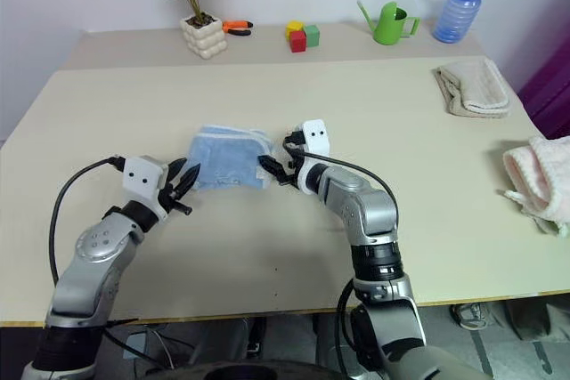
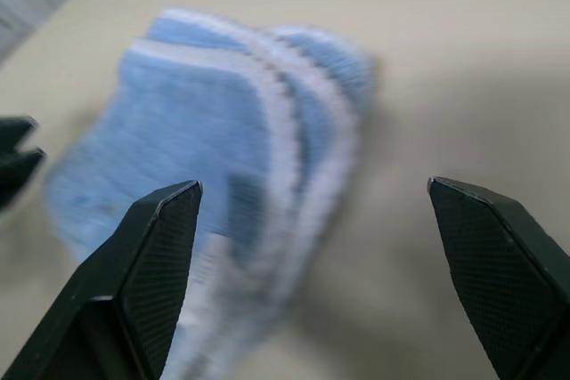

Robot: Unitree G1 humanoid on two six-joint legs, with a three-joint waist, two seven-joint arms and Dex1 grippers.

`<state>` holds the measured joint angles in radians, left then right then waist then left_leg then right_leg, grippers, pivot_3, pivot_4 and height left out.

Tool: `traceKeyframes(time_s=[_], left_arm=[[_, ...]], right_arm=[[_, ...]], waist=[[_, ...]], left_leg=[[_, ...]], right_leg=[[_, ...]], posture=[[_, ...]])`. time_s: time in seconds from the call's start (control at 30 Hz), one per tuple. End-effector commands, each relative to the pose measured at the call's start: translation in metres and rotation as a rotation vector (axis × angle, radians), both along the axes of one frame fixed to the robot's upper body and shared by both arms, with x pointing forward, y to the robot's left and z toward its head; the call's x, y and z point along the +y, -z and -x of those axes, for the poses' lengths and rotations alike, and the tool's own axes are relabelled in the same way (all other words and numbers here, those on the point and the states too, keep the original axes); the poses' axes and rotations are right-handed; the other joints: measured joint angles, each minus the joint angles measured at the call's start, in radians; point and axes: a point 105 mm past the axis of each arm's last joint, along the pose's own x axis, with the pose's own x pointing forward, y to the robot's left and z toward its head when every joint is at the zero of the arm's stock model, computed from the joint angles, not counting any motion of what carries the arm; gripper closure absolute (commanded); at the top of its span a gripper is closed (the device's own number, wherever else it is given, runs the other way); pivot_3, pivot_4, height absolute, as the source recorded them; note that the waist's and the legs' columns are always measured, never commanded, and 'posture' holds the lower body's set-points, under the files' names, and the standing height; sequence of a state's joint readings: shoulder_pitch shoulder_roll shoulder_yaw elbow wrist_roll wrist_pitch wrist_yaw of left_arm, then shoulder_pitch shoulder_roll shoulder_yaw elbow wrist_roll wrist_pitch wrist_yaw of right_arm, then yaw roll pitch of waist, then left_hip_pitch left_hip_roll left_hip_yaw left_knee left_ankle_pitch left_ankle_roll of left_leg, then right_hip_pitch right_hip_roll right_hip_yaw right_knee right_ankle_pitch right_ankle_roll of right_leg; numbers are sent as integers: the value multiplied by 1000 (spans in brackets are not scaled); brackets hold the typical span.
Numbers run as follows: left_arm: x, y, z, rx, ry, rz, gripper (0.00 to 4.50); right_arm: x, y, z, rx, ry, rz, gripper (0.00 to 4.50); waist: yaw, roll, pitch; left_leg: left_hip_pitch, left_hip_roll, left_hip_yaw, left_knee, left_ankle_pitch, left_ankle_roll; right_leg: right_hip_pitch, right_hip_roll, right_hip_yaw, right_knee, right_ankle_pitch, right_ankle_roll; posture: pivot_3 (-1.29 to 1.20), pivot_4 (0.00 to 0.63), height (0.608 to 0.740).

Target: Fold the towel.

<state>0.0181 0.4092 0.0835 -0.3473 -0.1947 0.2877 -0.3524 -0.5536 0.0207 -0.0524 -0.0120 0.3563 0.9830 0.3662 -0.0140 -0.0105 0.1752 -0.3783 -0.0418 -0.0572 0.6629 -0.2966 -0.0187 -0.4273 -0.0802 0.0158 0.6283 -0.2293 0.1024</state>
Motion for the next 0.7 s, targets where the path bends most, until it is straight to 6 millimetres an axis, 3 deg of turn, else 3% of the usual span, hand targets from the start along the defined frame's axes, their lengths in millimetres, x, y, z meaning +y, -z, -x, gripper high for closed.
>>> traceKeyframes(time_s=[0.03,0.17,0.23,0.33,0.5,0.6,0.63,0.7], left_arm=[[-4,-18,7,-76,34,25,3089],[-9,-20,14,-81,63,49,3089],[-11,-20,16,-82,76,52,3089],[-12,-20,16,-82,78,51,3089],[-13,-21,15,-87,76,60,3089],[-16,-22,14,-91,81,63,3089],[-17,-23,13,-93,85,63,3089],[-22,-25,9,-103,91,69,3089]], right_arm=[[15,-7,2,18,-64,-43,355],[33,1,3,50,-115,-29,355],[41,-2,2,70,-127,-89,873],[45,-8,1,83,-133,-144,2046],[41,-18,1,69,-124,-191,4473],[37,-24,0,48,-105,-213,4473],[26,-33,-7,3,-51,-225,4473],[-15,-59,-25,-120,131,-259,4473]], waist=[[-1,0,0],[-4,0,0],[-6,0,0],[-5,1,0],[-2,1,0],[-4,1,0],[-4,1,0],[3,2,1]], left_leg=[[0,0,0,0,0,0],[-1,0,0,0,0,0],[-1,0,0,0,0,0],[-1,1,0,0,0,0],[-1,0,0,0,0,0],[-1,0,0,0,0,0],[-1,0,0,0,0,0],[-2,0,0,0,0,0]], right_leg=[[0,0,0,0,0,0],[-1,0,0,0,0,0],[-1,1,0,0,0,0],[-1,1,0,0,0,0],[-1,2,-1,0,0,0],[-1,2,-1,0,0,0],[-2,2,-1,0,0,0],[-2,2,-1,0,0,0]], posture=[[0,150,730],[0,150,730],[0,150,730],[0,150,730],[0,150,730],[0,150,730],[0,150,730],[0,150,730]])
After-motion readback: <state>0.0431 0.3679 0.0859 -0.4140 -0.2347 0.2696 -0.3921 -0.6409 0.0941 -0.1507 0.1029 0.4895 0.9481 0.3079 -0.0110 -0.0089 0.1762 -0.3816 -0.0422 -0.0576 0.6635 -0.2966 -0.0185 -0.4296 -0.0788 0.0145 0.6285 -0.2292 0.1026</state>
